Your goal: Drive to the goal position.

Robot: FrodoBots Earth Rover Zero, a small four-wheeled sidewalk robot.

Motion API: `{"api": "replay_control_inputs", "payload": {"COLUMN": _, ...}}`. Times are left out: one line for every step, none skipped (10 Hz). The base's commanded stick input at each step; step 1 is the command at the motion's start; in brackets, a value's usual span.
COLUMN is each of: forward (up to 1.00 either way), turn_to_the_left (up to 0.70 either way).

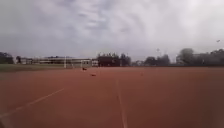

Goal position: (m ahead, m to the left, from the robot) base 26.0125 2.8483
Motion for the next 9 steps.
{"api": "replay_control_inputs", "payload": {"forward": 0.46, "turn_to_the_left": 0.00}}
{"api": "replay_control_inputs", "payload": {"forward": 0.46, "turn_to_the_left": 0.00}}
{"api": "replay_control_inputs", "payload": {"forward": 0.46, "turn_to_the_left": 0.00}}
{"api": "replay_control_inputs", "payload": {"forward": 0.46, "turn_to_the_left": 0.00}}
{"api": "replay_control_inputs", "payload": {"forward": 0.46, "turn_to_the_left": 0.00}}
{"api": "replay_control_inputs", "payload": {"forward": 0.47, "turn_to_the_left": 0.00}}
{"api": "replay_control_inputs", "payload": {"forward": 0.46, "turn_to_the_left": 0.00}}
{"api": "replay_control_inputs", "payload": {"forward": 0.46, "turn_to_the_left": 0.00}}
{"api": "replay_control_inputs", "payload": {"forward": 0.46, "turn_to_the_left": 0.00}}
